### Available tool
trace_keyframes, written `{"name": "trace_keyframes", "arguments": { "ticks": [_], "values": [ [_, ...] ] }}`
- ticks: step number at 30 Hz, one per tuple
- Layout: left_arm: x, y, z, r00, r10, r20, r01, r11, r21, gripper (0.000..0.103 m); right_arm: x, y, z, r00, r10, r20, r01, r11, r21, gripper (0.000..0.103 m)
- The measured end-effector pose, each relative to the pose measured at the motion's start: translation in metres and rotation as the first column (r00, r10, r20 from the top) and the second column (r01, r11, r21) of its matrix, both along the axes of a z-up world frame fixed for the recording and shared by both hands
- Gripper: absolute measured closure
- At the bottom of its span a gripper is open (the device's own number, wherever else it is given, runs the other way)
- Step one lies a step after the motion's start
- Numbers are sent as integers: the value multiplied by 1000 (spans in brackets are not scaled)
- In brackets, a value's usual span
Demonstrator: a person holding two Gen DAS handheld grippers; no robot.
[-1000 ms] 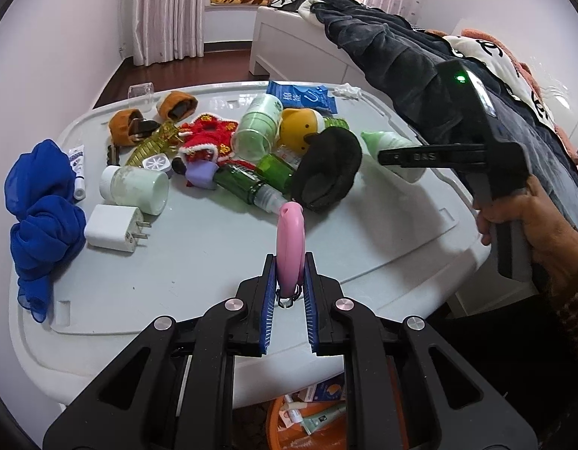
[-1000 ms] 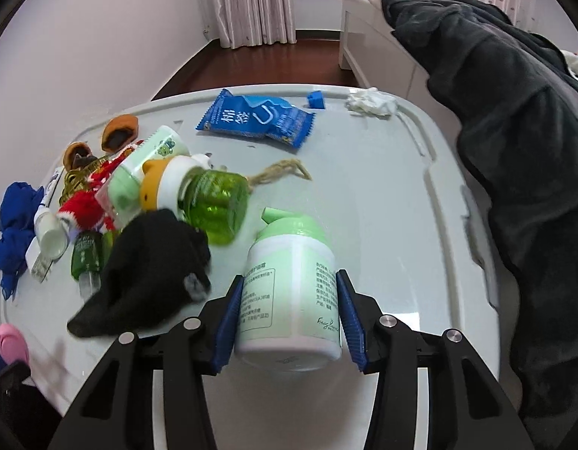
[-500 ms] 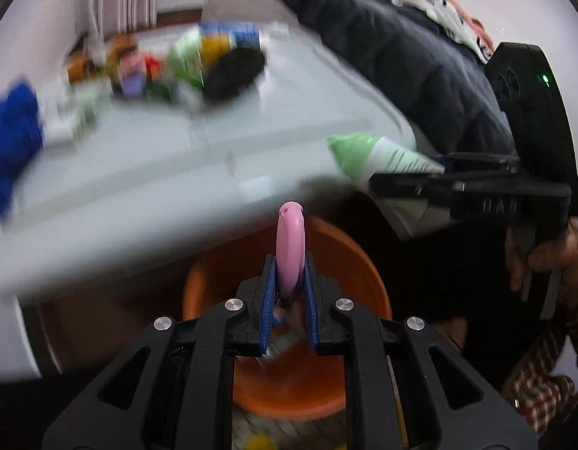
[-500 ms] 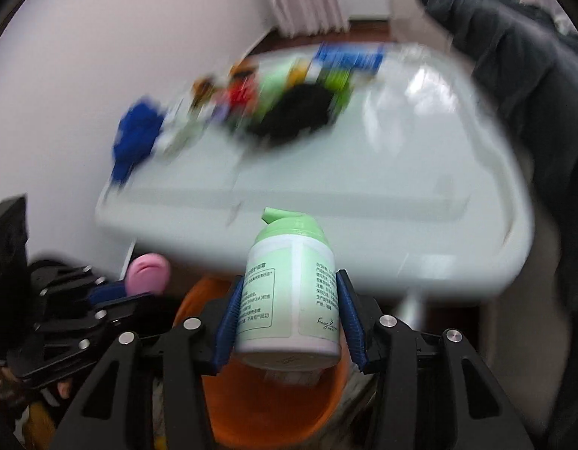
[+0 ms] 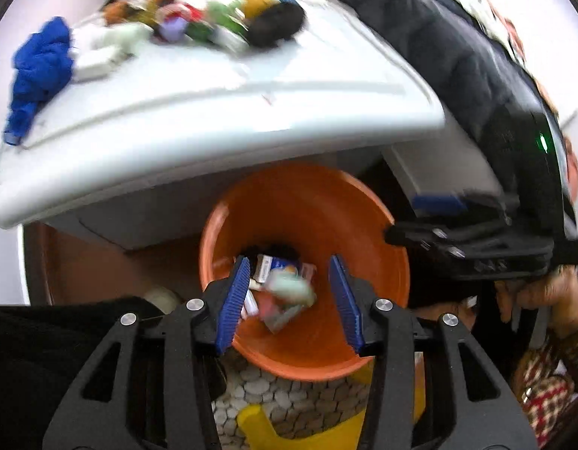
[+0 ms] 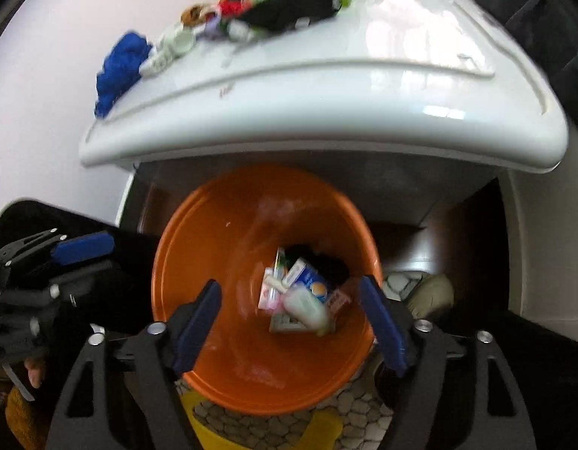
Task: Collect trash
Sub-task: 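Drop the lint remover and bottle into the orange bucket, return to table, then grasp the white charger with the left tool while the right tool grasps the black hat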
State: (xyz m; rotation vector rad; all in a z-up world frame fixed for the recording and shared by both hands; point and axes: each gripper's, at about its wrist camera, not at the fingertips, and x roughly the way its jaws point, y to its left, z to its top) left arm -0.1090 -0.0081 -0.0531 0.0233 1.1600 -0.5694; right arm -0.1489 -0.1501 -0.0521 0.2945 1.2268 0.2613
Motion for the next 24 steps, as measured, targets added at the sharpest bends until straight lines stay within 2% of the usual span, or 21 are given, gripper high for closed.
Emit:
{"name": "trace_keyframes", "arguments": {
  "ticks": [3, 4, 6, 8, 11, 13, 16, 18, 21, 24],
  "values": [
    [27, 20, 19, 995, 67, 73, -67, 998, 1, 56, 13, -7, 23, 999, -9, 51, 7, 999, 35, 26],
    [42, 29, 29, 990, 95, 108, -95, 995, -4, 52, 20, -9, 35, 996, -7, 84, 4, 1000, 31, 26],
    [62, 39, 44, 977, 136, 163, -138, 990, 0, 35, 33, -13, 61, 987, -12, 160, 9, 1000, 23, 17],
    [93, 47, 54, 962, 168, 214, -174, 985, 7, 27, 50, -17, 81, 975, -26, 221, 19, 999, 33, 16],
    [137, 47, 53, 958, 178, 223, -191, 981, 38, 26, 81, -20, 103, 953, -53, 297, 39, 998, 53, 16],
    [165, 43, 43, 964, 178, 198, -195, 978, 69, 26, 90, -20, 108, 941, -61, 332, 46, 997, 55, 16],
    [185, 45, 29, 969, 163, 185, -191, 971, 146, 26, 95, -18, 102, 929, -53, 367, 39, 998, 46, 16],
    [197, 45, 20, 964, 152, 217, -201, 953, 227, 26, 95, -17, 93, 934, -37, 356, 26, 999, 36, 16],
    [208, 48, 9, 963, 158, 216, -212, 943, 257, 26, 103, -14, 80, 951, -22, 309, 4, 998, 60, 16],
    [216, 52, 2, 964, 171, 204, -223, 937, 270, 26, 103, -11, 79, 954, -8, 301, -11, 998, 63, 16]
  ]
}}
